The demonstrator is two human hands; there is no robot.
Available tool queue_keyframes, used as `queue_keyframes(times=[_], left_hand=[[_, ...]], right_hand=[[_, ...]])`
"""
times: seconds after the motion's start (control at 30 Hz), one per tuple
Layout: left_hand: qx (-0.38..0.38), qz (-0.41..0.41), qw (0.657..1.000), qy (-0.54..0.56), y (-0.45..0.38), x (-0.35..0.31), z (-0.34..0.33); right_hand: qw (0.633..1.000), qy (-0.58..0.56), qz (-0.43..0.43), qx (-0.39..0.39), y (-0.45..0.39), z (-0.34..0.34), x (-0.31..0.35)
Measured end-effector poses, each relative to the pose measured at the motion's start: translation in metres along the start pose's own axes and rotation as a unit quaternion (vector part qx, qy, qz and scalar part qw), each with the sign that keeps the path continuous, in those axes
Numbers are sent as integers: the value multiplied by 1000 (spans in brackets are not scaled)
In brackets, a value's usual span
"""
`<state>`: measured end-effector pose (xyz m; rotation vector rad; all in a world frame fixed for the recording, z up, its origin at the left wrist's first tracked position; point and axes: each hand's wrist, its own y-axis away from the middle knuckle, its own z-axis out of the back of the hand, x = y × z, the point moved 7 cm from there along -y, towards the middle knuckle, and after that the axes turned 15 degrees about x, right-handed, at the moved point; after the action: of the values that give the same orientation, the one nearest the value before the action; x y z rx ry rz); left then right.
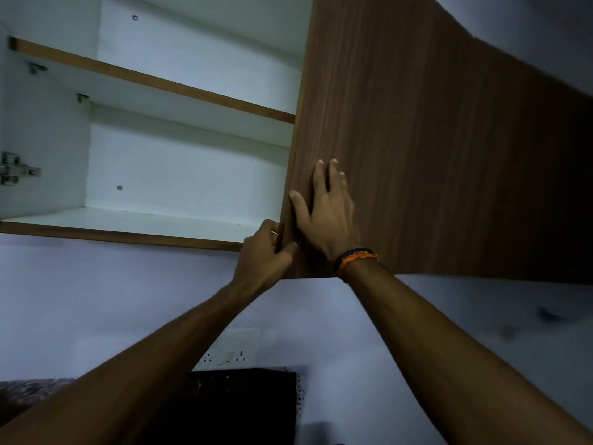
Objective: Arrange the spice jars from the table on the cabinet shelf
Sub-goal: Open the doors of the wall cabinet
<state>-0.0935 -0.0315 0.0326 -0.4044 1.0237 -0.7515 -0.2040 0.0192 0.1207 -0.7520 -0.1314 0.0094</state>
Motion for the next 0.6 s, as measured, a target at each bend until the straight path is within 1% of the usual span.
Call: queue_keyframes(times=[0.1, 0.23, 0.3, 0.43, 0.6], left_hand=[[17, -62, 998, -16, 23, -28, -10], [42, -126, 991, -22, 45, -66, -23], [53, -154, 986, -27, 54, -82, -30], [78, -218, 973, 6, 70, -108, -47], [117, -277, 952, 60, 82, -140, -86]], right_hand=[[997, -8, -19, -69, 13, 29, 13], [990, 37, -37, -132, 27, 72, 19], [986, 54, -44, -149, 35, 92, 13], [982, 75, -28, -171, 60, 118, -1], [982, 53, -20, -180, 93, 151, -31]])
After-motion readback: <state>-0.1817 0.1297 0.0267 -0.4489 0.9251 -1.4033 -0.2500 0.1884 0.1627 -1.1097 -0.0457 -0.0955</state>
